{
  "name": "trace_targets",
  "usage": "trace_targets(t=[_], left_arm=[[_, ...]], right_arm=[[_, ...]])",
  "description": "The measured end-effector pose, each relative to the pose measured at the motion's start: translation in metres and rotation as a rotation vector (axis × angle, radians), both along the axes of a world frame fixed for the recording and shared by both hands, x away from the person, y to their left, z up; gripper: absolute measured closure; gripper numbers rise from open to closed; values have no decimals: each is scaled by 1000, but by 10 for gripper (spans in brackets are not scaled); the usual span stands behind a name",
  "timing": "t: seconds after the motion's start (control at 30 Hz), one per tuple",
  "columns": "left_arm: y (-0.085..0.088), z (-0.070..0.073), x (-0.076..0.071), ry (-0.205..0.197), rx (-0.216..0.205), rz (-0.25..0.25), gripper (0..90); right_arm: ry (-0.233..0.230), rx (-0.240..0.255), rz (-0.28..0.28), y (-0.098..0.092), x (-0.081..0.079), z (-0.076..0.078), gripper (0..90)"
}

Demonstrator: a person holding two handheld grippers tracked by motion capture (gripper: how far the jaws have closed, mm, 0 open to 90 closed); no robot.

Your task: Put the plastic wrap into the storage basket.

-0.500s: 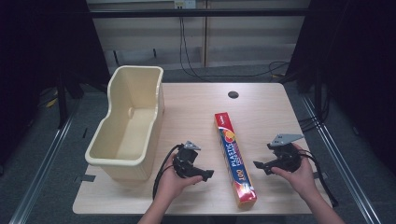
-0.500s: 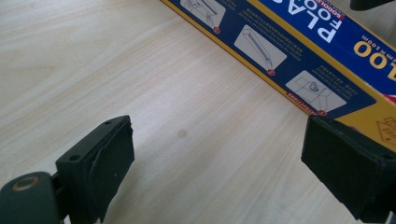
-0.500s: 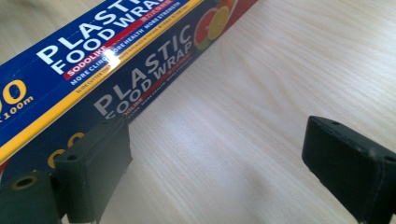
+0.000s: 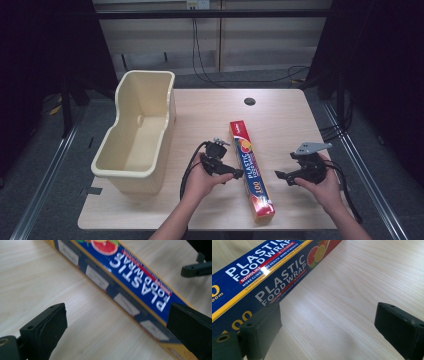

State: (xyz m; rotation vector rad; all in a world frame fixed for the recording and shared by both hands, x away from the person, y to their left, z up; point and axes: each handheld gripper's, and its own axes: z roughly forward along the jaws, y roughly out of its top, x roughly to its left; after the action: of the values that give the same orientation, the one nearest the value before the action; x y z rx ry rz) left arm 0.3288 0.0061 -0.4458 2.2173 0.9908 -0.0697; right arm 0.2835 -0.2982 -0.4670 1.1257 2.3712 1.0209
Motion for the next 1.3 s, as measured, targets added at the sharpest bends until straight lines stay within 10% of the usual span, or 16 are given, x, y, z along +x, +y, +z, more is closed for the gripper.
trace_targets(t=[1.3], left_arm=[[-71,-21,24,61,73,121,0]], right_arm=[[-7,36,-18,-4,-1,1,70]])
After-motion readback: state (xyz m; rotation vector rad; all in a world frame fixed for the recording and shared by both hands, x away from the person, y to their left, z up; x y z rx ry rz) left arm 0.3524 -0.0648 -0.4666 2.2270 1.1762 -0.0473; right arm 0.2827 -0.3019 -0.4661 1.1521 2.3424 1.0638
